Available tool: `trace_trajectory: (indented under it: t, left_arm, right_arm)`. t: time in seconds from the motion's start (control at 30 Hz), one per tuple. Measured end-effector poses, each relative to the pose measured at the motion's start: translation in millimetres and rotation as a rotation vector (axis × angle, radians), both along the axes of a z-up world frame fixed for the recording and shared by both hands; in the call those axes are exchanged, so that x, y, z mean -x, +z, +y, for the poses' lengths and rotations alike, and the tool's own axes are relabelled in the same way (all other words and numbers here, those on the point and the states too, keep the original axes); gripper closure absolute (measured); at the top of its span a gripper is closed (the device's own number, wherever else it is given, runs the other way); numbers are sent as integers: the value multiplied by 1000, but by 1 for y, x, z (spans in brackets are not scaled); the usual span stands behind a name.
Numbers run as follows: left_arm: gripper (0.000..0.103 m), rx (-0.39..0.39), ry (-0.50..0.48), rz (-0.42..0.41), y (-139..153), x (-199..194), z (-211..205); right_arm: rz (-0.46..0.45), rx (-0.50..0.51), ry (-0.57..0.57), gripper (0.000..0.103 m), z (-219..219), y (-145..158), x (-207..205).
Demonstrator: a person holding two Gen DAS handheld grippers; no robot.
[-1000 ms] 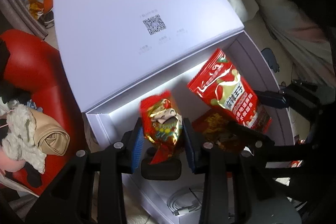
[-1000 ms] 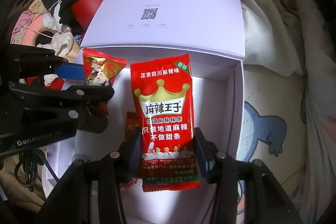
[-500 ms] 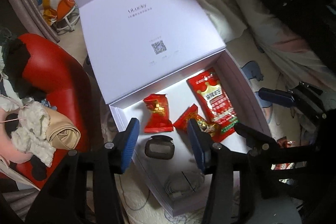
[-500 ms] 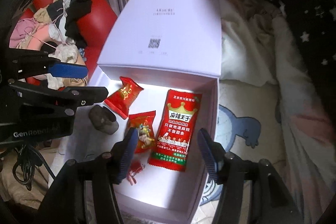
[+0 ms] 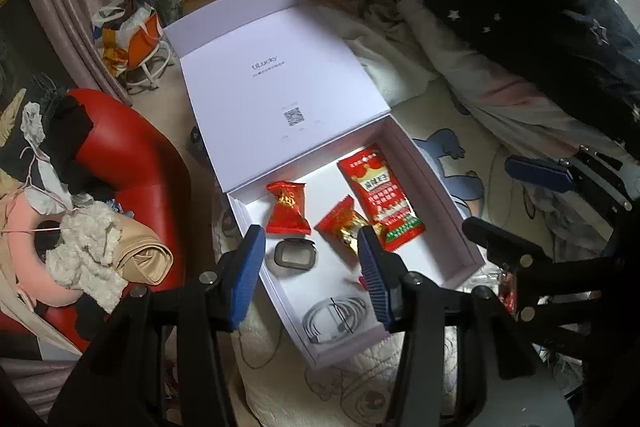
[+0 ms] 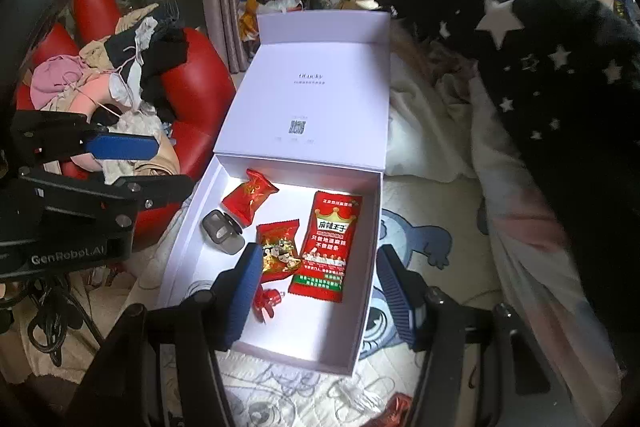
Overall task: Organize objects
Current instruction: 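Withdraw both grippers from the box toward the remaining items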
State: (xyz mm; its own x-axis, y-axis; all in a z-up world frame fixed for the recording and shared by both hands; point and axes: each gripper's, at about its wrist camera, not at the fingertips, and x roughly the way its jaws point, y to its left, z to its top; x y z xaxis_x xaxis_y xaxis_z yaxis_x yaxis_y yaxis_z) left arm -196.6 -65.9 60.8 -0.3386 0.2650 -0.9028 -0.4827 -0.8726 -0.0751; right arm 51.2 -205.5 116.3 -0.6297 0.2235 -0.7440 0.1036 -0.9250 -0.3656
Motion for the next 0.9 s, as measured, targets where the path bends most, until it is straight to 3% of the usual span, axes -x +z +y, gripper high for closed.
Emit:
trace_trajectory:
  t: [0.47,0.9]
  left_arm:
    - [55,-32,-76,44,31,-67,5]
    - [55,-30,-183,20,19,-133,38]
  right_arm:
    - [63,-2,-58,44,7,17,-77]
    - [69,25,-187,44,56,9,-148]
